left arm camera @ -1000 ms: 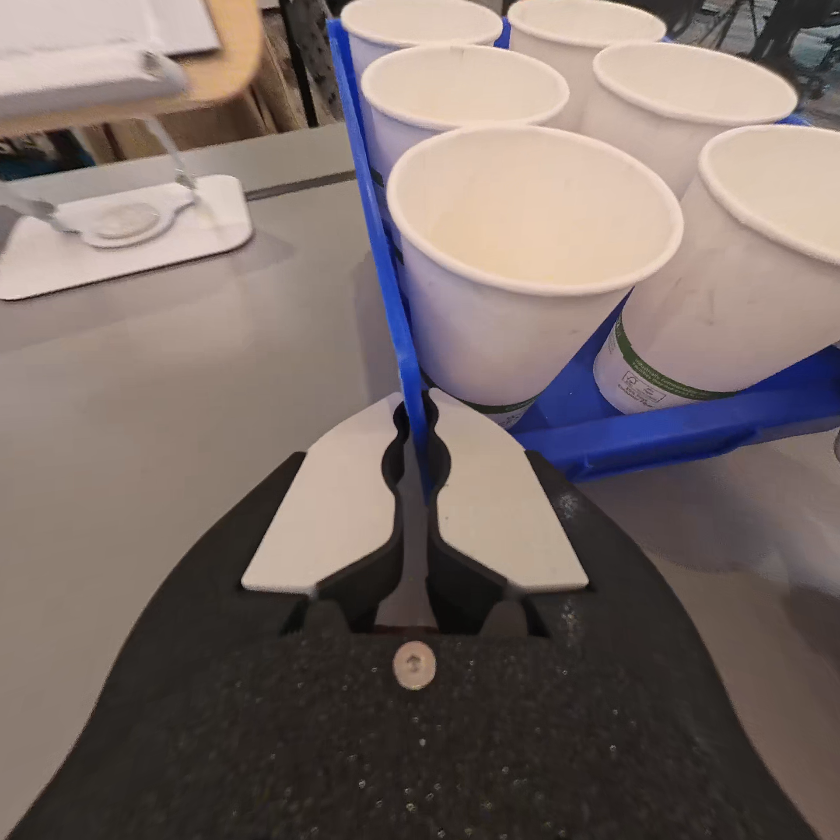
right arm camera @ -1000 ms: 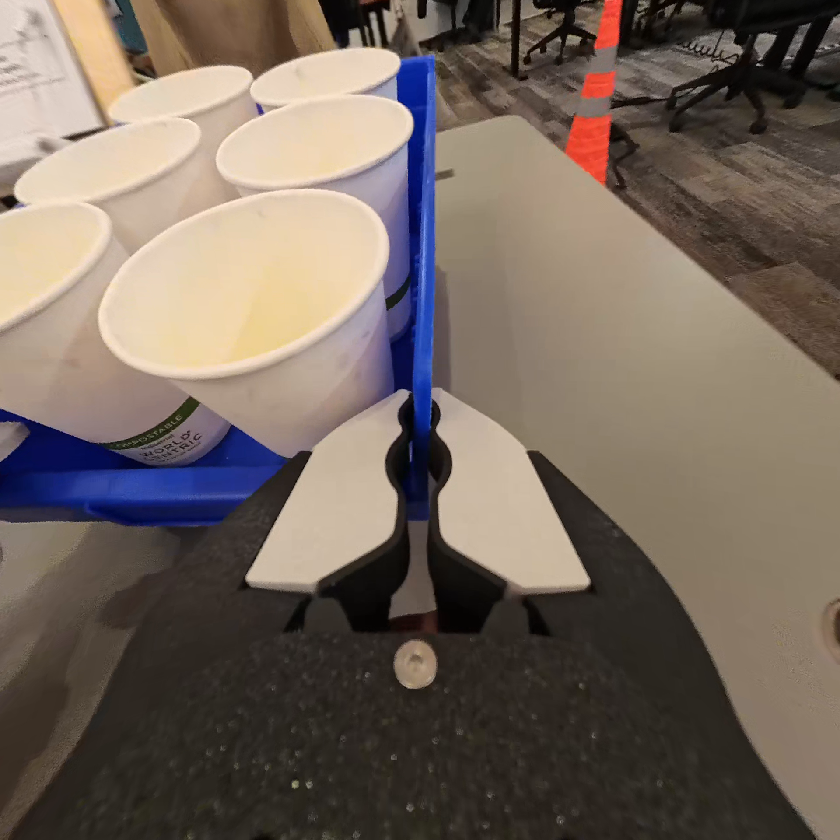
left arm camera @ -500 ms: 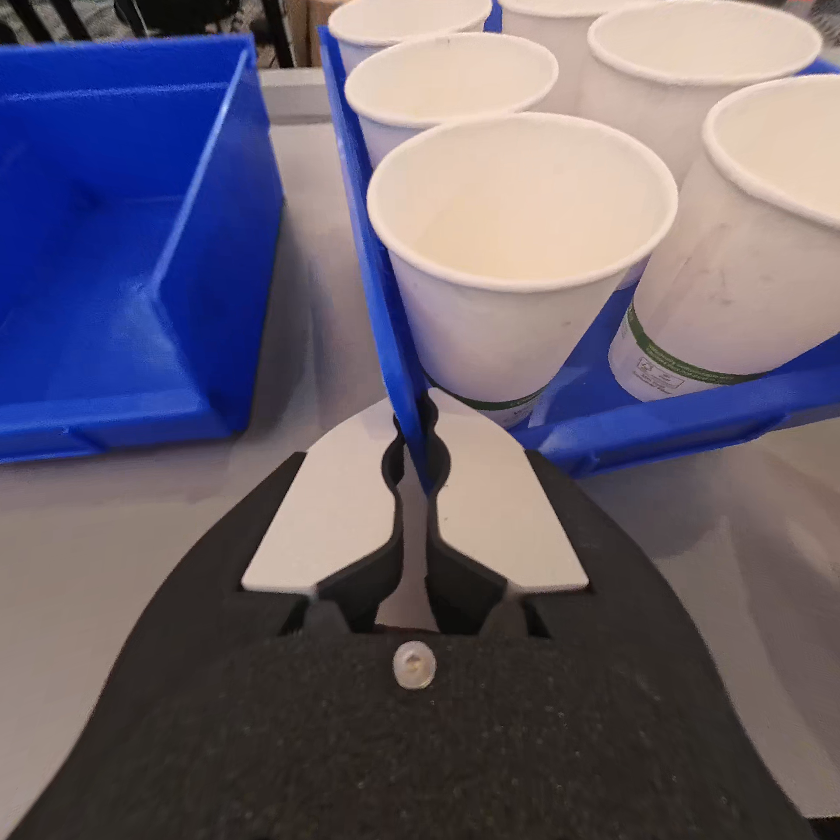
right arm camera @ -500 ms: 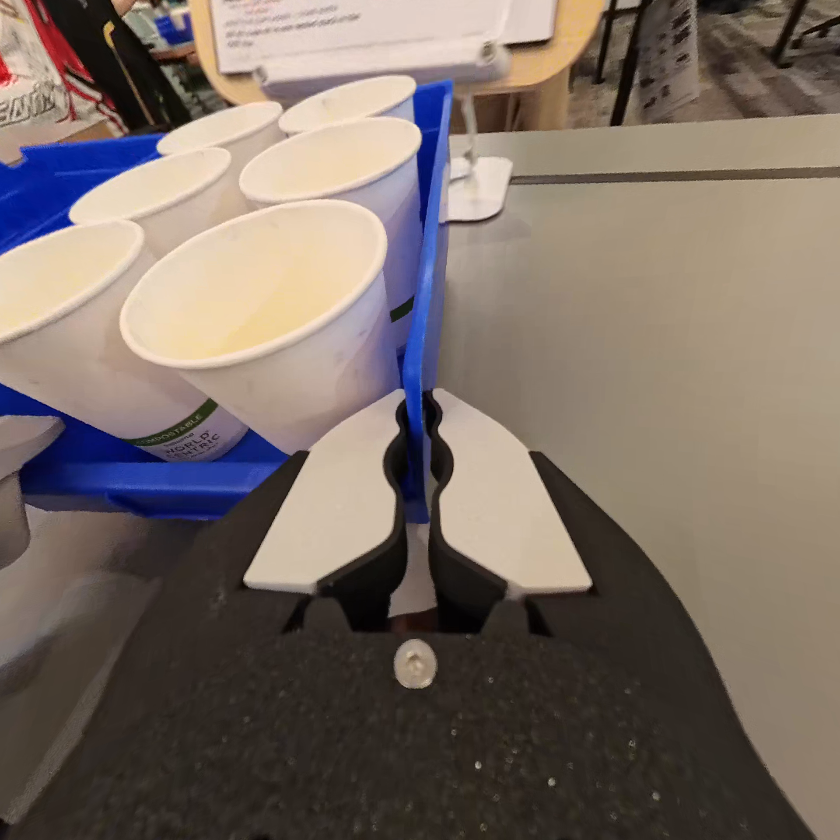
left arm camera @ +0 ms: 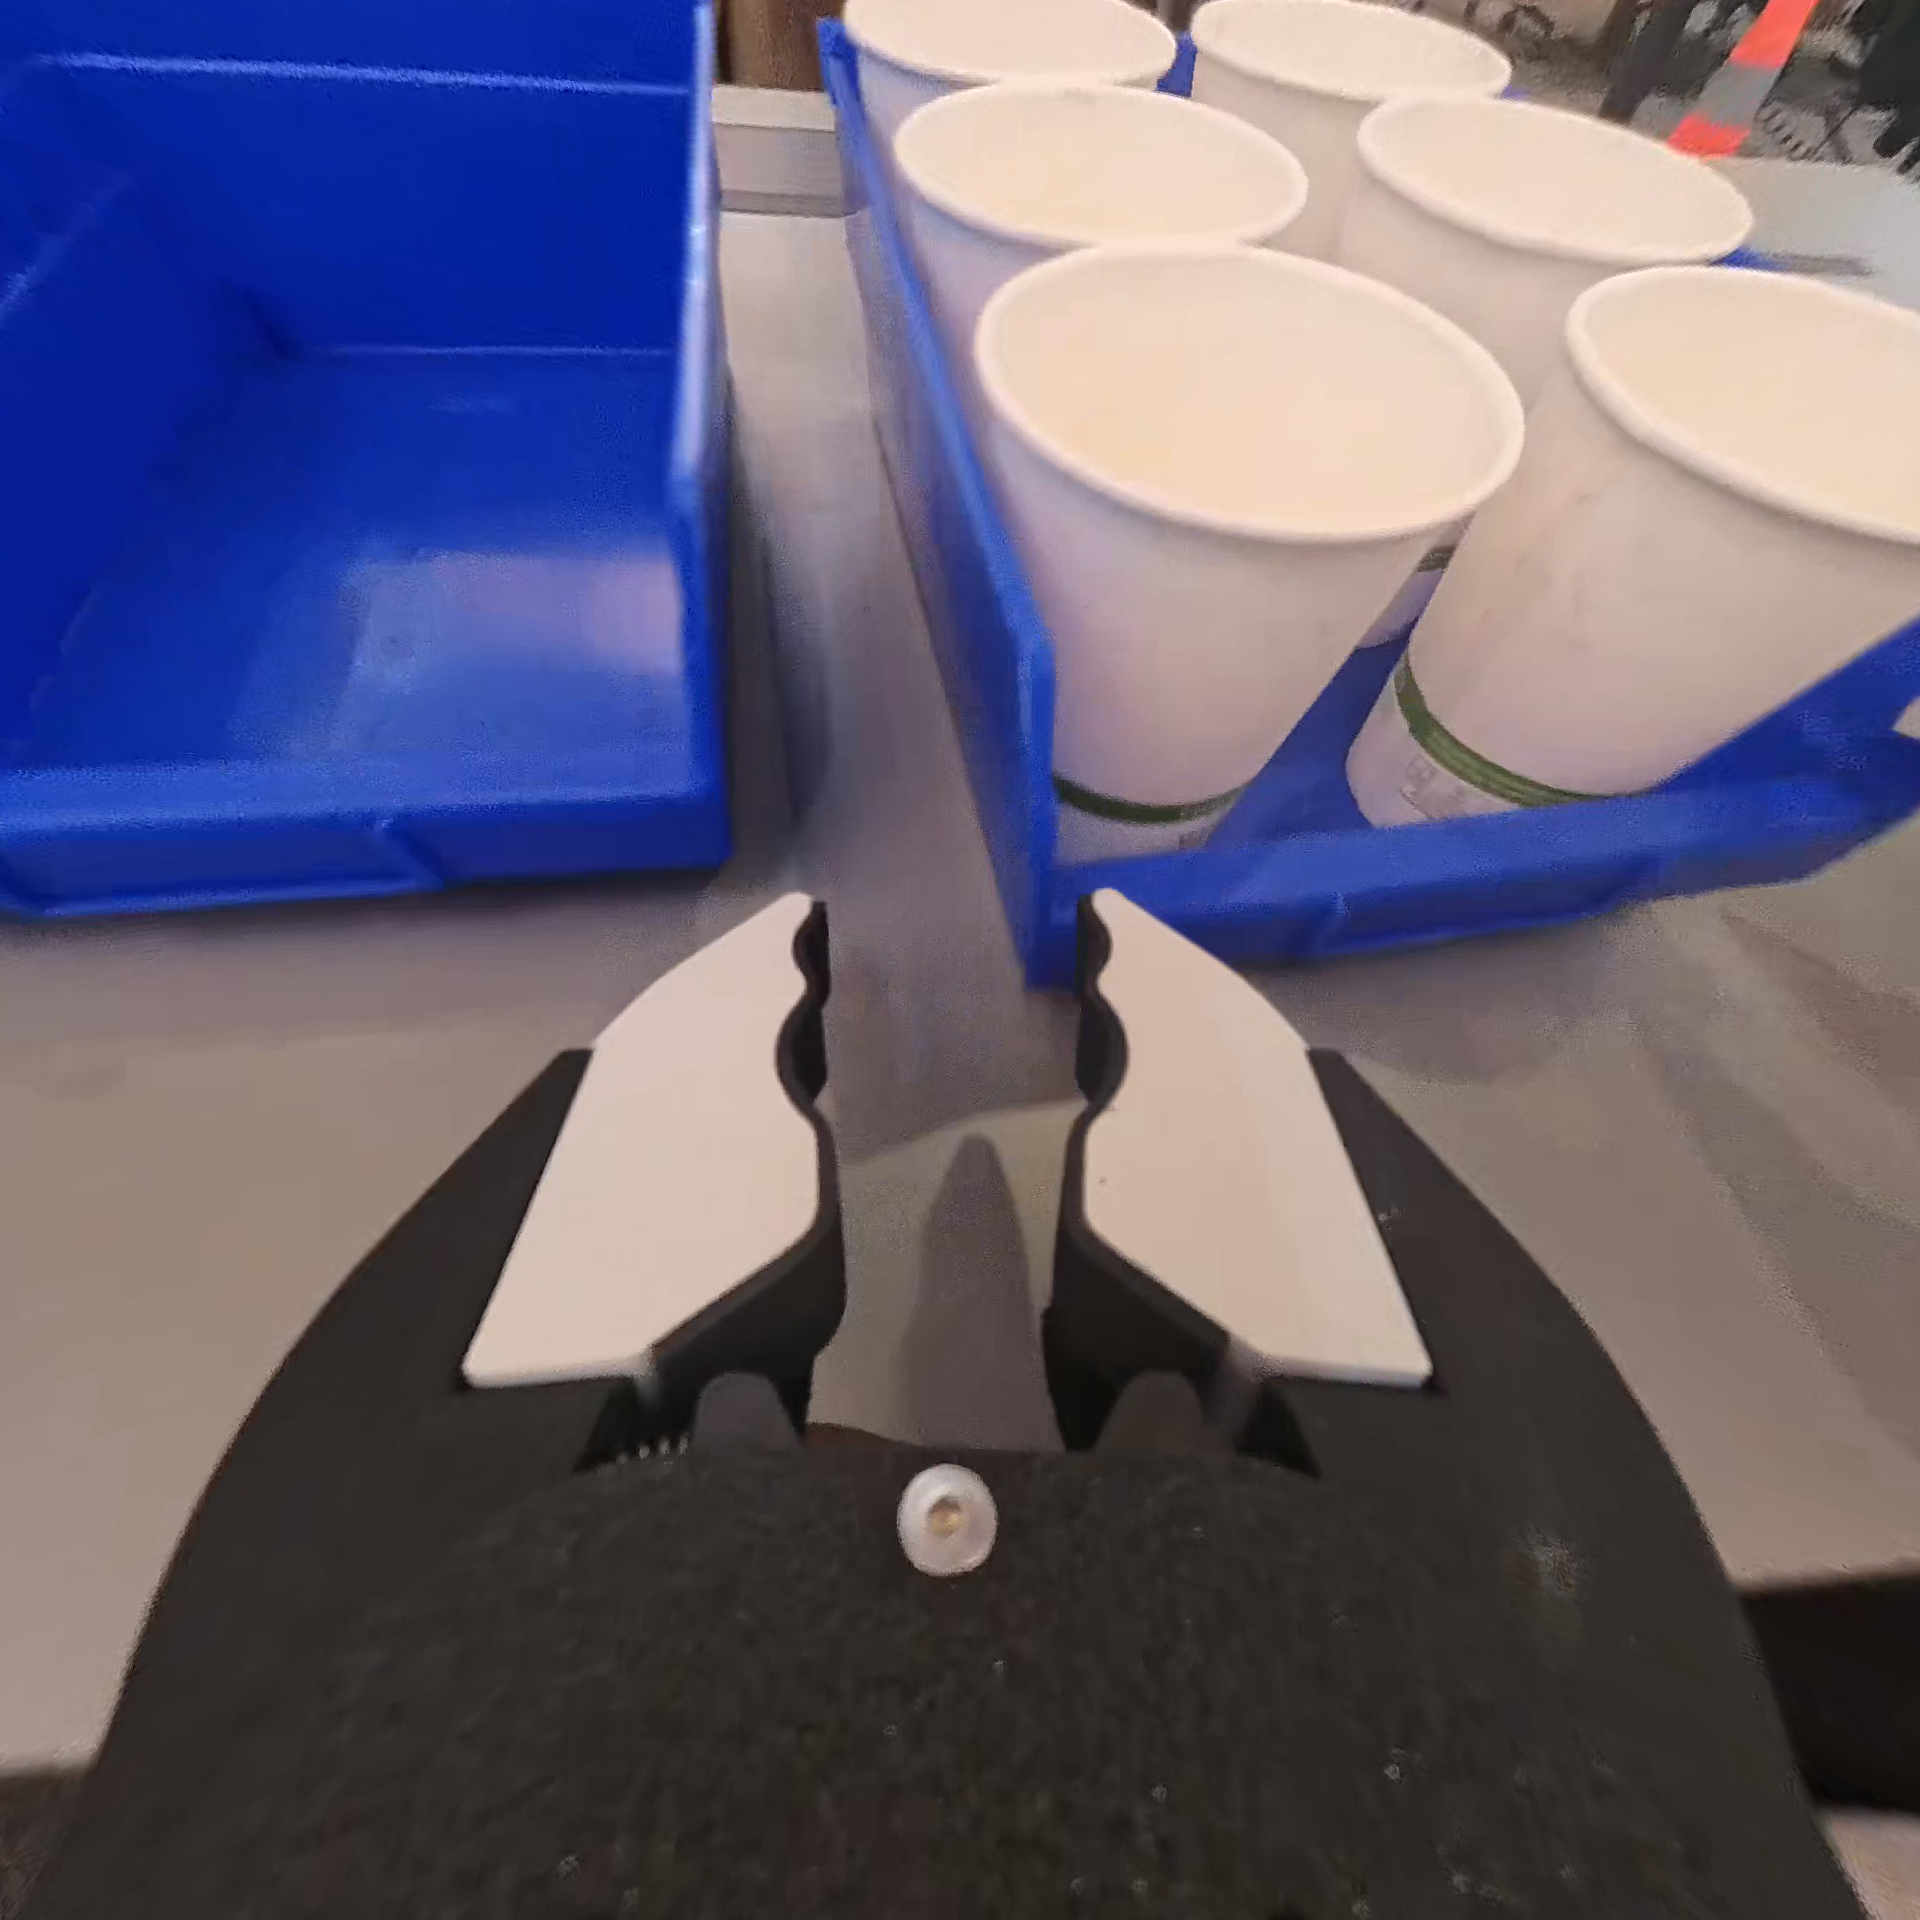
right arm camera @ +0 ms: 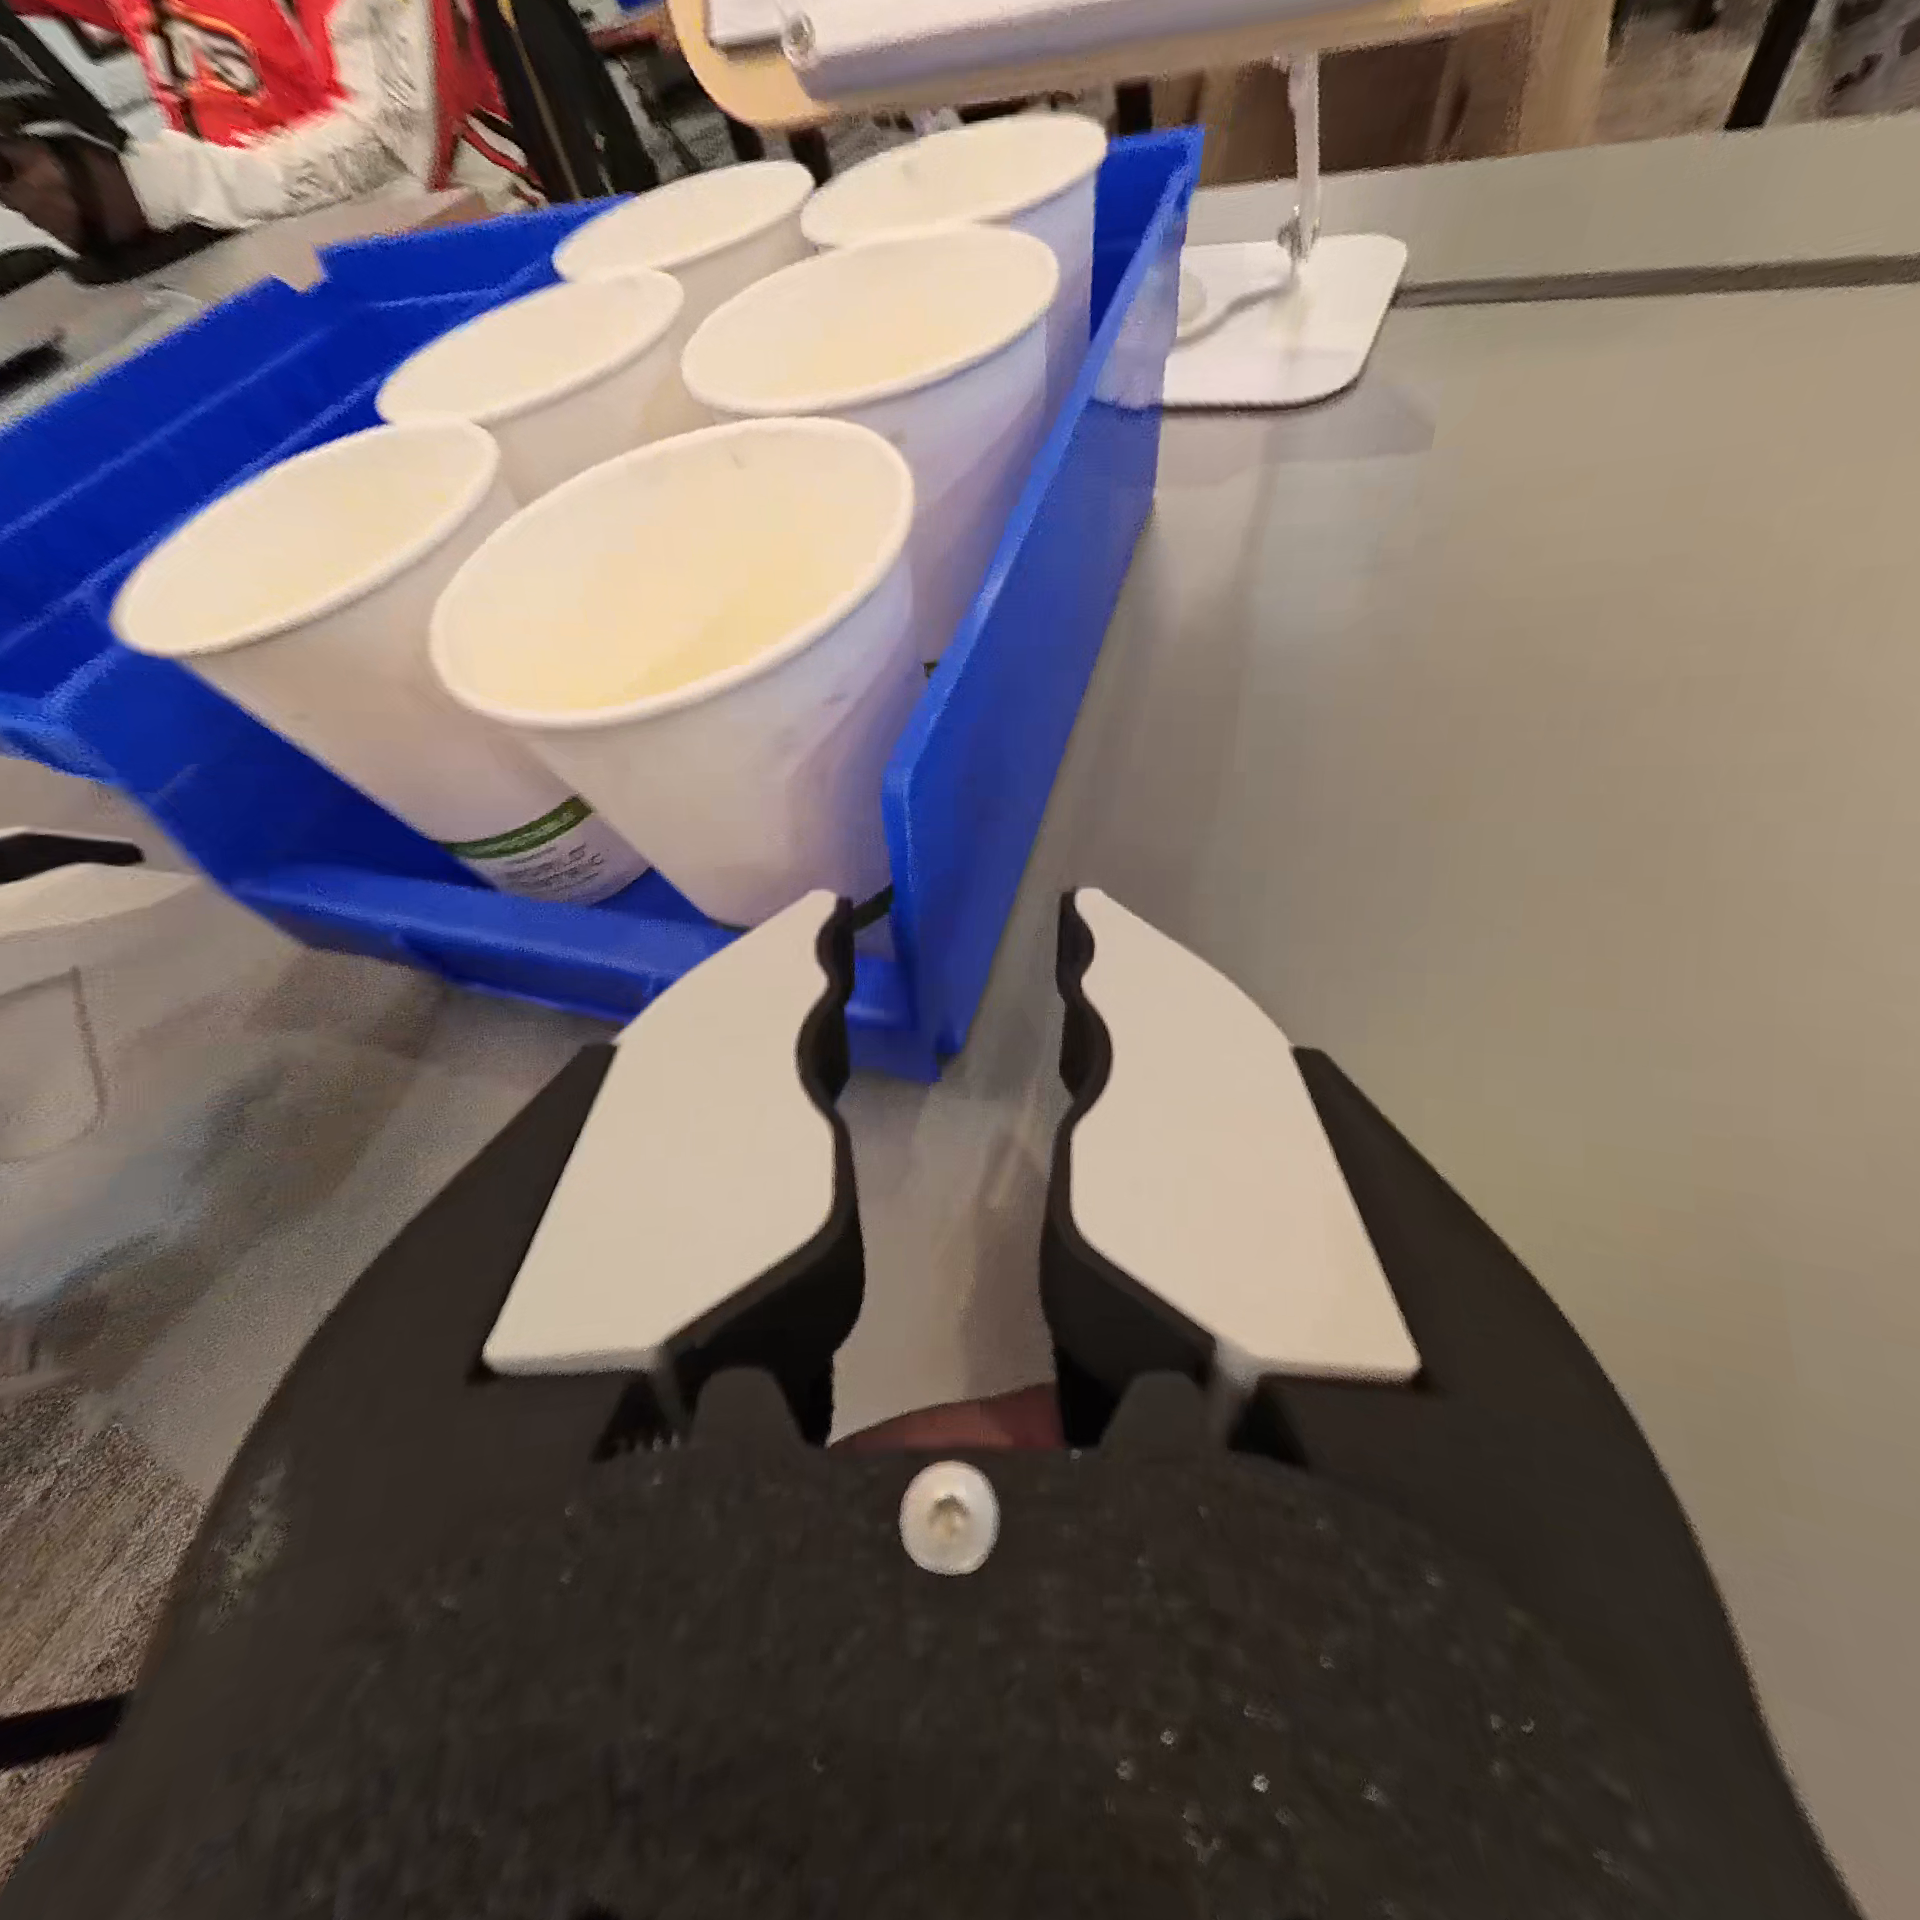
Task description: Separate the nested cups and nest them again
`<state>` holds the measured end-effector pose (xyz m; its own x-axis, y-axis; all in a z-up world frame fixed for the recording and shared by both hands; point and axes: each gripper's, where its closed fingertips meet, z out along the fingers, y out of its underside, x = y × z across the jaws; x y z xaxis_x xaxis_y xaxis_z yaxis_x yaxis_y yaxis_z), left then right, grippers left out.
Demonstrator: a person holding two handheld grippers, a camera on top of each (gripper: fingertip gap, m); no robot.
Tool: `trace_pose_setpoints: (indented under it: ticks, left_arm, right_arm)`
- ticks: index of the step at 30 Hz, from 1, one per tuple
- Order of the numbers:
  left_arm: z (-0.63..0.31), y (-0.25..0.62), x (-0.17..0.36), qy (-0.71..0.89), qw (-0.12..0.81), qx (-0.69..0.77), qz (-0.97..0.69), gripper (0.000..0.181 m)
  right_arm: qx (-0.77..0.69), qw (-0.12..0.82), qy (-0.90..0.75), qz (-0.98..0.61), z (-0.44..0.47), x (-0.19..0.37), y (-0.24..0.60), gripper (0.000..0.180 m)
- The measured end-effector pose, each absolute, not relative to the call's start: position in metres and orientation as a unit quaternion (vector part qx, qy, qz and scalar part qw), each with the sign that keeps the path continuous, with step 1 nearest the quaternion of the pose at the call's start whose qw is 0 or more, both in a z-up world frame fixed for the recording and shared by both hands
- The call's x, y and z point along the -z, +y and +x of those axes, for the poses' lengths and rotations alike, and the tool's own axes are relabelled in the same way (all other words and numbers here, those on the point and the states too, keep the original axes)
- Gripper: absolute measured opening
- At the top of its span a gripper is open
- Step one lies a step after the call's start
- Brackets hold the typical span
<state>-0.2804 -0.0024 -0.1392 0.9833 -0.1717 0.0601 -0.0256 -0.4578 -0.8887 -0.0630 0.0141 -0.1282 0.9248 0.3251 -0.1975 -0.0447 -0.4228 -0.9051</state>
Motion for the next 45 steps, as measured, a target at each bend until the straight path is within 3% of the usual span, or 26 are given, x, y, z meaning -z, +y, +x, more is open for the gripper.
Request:
trace_pose_setpoints:
  ticks: [5, 9, 11, 17, 21, 23, 24, 33, 40, 44, 45]
  left_arm:
    - [-0.364, -0.036, 0.113, 0.006, 0.535, 0.034, -0.844, 0.053]
    - [-0.463, -0.003, 0.104, -0.035, 0.53, -0.025, -0.847, 0.074]
    - [-0.498, 0.022, 0.104, -0.053, 0.53, -0.032, -0.846, 0.077]
    - [-0.511, 0.08, 0.118, -0.055, 0.517, 0.031, -0.854, 0.079]
    - [-0.506, 0.094, 0.134, -0.049, 0.499, 0.028, -0.865, 0.053]
    - [-0.507, 0.09, 0.135, -0.059, 0.49, 0.038, -0.869, 0.009]
    - [-0.505, 0.087, 0.136, -0.052, 0.487, 0.049, -0.871, 0.003]
    - [-0.506, 0.008, 0.136, -0.098, 0.491, -0.028, -0.865, 0.002]
    - [-0.485, -0.085, 0.135, -0.139, 0.5, -0.049, -0.853, 0.003]
    - [-0.476, -0.119, 0.136, -0.147, 0.505, -0.057, -0.849, 0.003]
    - [-0.474, -0.124, 0.135, -0.146, 0.506, -0.064, -0.848, 0.004]
  right_arm:
    - [-0.16, 0.558, -0.108, -0.807, -0.029, 0.117, -0.024, 0.029]
    - [-0.175, 0.542, -0.095, -0.816, -0.017, 0.127, -0.035, 0.027]
    - [-0.188, 0.527, -0.103, -0.822, -0.022, 0.133, -0.036, 0.026]
    - [-0.183, 0.536, -0.115, -0.816, -0.033, 0.125, -0.039, 0.026]
    - [-0.203, 0.525, -0.122, -0.818, -0.054, 0.128, -0.041, 0.026]
    - [-0.23, 0.516, -0.137, -0.814, -0.077, 0.127, -0.044, 0.026]
    - [-0.241, 0.512, -0.149, -0.811, -0.091, 0.126, -0.045, 0.026]
    - [-0.234, 0.498, -0.278, -0.787, -0.239, 0.133, -0.053, 0.029]
    - [-0.244, 0.495, -0.249, -0.796, -0.301, 0.141, -0.036, 0.036]
    - [-0.259, 0.516, -0.252, -0.777, -0.31, 0.13, -0.038, 0.032]
    - [-0.262, 0.511, -0.253, -0.778, -0.313, 0.13, -0.039, 0.024]
